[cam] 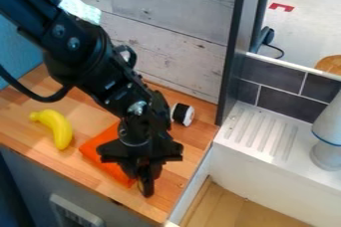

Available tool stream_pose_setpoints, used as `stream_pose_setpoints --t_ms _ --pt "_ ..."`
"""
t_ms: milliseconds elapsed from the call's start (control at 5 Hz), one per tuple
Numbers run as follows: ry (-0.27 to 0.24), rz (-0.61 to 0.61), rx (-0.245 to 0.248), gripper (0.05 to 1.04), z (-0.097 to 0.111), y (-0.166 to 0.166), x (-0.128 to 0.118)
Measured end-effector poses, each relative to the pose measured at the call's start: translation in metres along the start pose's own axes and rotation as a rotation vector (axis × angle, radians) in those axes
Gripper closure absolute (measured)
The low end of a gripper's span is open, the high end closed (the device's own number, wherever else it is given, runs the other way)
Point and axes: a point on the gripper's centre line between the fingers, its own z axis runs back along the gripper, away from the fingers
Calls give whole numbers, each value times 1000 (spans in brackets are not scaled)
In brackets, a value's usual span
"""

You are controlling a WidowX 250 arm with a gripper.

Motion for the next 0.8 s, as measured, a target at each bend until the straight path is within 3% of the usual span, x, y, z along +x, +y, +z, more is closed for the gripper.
stream_pose_setpoints --t_ms 200,400,600,800 --pt "-18 -1 -4 693 -2 -1 1" --pt "-31 0 -7 628 -2 0 2" --pt "-22 8 -2 309 -4 1 0" --pt "-11 -3 -10 79 -4 0 -1"
